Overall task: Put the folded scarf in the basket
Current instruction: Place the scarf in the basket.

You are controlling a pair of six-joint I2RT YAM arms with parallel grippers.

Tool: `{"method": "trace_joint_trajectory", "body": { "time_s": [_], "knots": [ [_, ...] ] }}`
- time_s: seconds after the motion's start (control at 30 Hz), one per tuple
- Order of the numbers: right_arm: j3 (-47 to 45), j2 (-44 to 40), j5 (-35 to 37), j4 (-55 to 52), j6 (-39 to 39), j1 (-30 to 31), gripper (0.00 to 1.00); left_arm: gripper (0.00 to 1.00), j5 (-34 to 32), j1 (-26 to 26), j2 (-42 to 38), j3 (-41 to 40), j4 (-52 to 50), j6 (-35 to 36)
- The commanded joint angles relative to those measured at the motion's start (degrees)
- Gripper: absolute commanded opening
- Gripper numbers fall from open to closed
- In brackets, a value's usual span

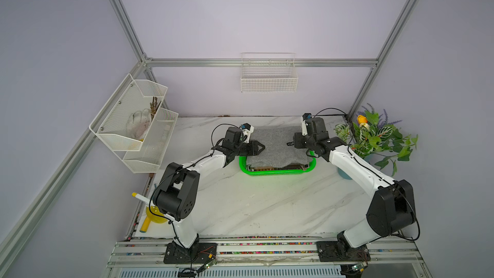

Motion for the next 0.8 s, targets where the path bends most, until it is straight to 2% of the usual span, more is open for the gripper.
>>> {"method": "trace_joint_trajectory", "body": {
  "time_s": [0.0, 0.13, 0.33, 0.77],
  "knots": [
    [1.98, -0.47, 0.99, -4.63, 0.18, 0.36, 0.52, 0.5, -0.6, 0.39, -2.55, -1.25, 1.13, 1.14],
    [-2.48, -5.11, -2.96, -2.94, 1.19, 0.52, 0.53, 0.58, -0.82, 0.36, -2.48, -1.39, 1.12, 1.36],
    [-5.68, -9.55, 0.07, -3.91, 2.14, 2.69, 0.54, 0.66, -3.23, 0.56, -5.11, -2.18, 0.39, 2.18],
    [-13.02, -14.75, 1.61, -4.53, 3.89, 3.17, 0.51, 0.7, -4.98, 0.92, -10.04, -5.32, -0.93, 3.16]
  ]
}}
